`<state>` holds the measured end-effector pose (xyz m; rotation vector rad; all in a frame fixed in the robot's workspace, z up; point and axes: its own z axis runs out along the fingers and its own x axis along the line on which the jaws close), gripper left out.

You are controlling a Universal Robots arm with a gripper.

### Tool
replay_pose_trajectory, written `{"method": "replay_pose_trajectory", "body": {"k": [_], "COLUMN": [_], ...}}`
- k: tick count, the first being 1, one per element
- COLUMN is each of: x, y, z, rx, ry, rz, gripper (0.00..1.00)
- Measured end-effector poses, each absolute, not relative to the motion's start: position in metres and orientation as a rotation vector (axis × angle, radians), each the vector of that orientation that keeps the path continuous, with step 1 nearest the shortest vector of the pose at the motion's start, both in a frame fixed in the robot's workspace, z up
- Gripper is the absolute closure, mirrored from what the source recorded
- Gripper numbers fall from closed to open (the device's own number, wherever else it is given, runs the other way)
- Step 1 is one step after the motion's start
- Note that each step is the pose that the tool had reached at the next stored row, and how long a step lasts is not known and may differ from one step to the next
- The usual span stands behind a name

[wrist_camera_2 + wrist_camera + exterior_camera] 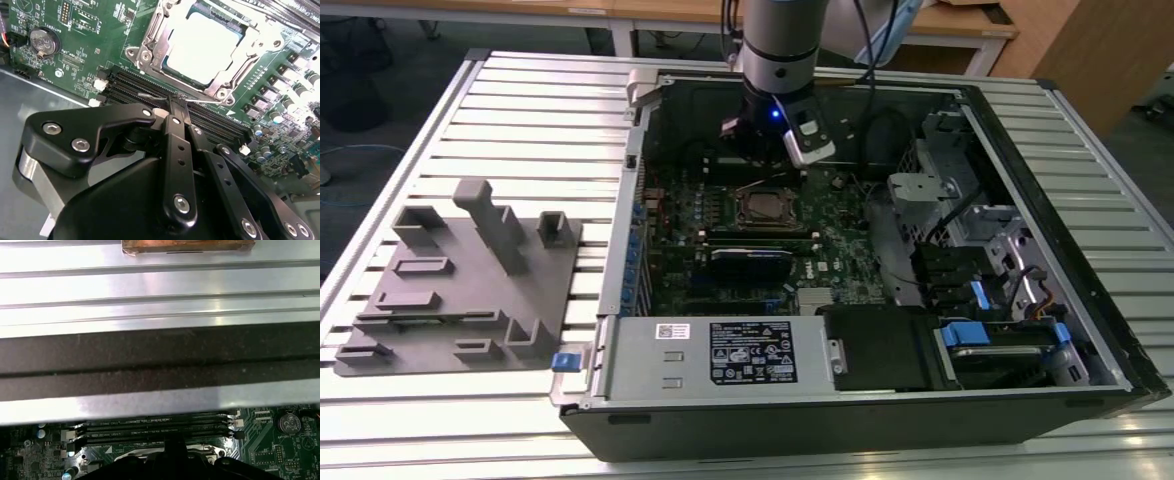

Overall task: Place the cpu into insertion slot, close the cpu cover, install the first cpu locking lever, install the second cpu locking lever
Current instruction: 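Install the first cpu locking lever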

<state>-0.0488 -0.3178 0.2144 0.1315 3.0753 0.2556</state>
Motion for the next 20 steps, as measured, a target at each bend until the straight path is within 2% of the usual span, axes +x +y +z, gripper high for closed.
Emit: {"method": "replay_pose_trajectory", "body": {"k": [8,20], "x": [-0.0472,-0.0455], "y": [-0.3133,-0.3099], "z": [0.2113,0.2093], "rx": [0.134,0.148], "ry": [3.077,3.076], "rz": [0.216,0.199], "gripper": [0.89,0.89]}}
